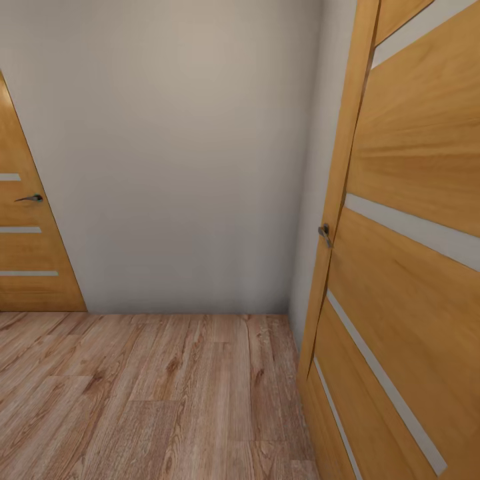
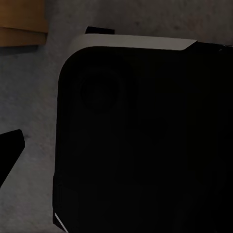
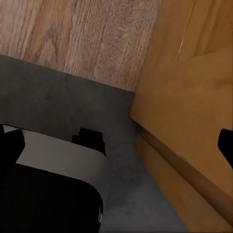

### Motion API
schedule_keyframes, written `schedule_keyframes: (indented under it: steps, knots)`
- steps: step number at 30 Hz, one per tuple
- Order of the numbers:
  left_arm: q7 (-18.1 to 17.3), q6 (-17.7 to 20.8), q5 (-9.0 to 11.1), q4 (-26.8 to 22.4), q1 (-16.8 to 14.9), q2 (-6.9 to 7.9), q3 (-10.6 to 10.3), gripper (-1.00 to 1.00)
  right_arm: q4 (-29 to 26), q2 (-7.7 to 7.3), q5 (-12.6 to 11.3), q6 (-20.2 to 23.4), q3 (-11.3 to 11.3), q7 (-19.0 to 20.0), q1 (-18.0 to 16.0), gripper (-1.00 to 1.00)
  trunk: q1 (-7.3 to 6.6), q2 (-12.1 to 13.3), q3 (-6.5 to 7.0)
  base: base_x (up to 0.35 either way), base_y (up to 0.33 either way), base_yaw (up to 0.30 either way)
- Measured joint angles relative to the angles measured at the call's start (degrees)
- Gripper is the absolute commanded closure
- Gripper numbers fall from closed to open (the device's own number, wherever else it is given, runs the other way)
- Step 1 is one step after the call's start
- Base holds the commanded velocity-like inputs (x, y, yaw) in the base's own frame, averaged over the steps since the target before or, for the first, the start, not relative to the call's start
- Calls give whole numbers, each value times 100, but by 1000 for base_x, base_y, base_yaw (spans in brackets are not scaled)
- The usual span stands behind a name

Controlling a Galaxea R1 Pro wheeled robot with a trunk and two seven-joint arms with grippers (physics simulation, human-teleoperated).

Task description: Move the two storage containers from the living room to the garage. In the garage, place one container on the floor and stack the other container on top of it (either order is fine).

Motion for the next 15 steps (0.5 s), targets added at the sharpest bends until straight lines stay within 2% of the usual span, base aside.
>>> schedule_keyframes:
  steps: [5, 15]
  knots:
    - [0, 0, 0, 1, 0, 0, -1, -100, 7, -1, -36, 22, 0, 194, 17, -100, 0, 0, 0, 0, 0, 0]
    - [0, 0, 0, 2, 0, 0, -1, -100, 8, -1, -38, 35, 0, 234, 23, -100, 0, 0, 0, 0, 0, 0]
